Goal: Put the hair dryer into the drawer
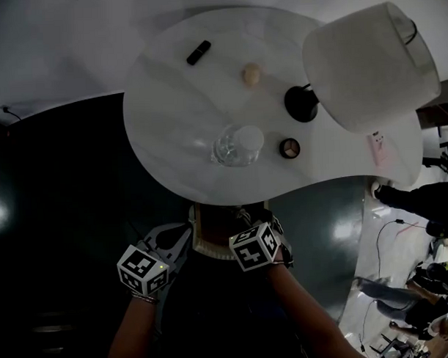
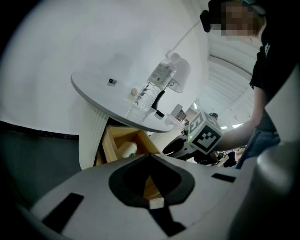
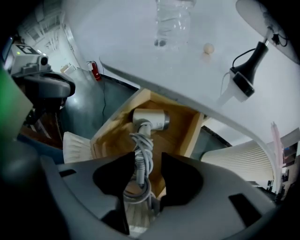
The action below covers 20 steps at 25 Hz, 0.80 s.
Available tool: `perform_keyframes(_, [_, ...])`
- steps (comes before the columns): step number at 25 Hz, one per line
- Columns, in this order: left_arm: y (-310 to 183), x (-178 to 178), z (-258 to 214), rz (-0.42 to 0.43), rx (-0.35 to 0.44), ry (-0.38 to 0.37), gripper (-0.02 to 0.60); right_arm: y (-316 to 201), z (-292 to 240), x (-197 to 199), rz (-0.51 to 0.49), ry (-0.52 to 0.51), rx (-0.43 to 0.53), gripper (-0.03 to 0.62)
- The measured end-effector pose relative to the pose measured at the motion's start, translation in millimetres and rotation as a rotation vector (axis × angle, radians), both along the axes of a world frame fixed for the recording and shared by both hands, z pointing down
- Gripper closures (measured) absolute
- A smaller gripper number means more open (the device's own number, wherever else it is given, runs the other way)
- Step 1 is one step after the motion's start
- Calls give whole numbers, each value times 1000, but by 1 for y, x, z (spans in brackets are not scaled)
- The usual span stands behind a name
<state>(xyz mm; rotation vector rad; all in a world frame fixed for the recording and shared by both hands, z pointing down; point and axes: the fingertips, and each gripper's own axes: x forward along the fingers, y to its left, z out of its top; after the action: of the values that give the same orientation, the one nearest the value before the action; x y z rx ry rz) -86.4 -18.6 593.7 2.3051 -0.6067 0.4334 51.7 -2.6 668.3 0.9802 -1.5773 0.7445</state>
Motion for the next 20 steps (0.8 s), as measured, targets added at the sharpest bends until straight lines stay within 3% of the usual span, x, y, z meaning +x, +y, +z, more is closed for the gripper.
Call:
perform_keyframes(5, [-2,9,-7,-11,10,-3,574,-4,-16,11,21,-50,26,408])
perform_keyframes(11, [-2,15,-23,-36,42,-10,574,-5,-36,19,18,-91,93,463])
perform_keyframes(14, [-4,19,-33,-55,62,-12,574,-8,-47,23,11,-112,134,525])
perform_keyframes(20, [-8,30,-49,-66,100,-25,574,-16,-74,36,3,-160,194,549])
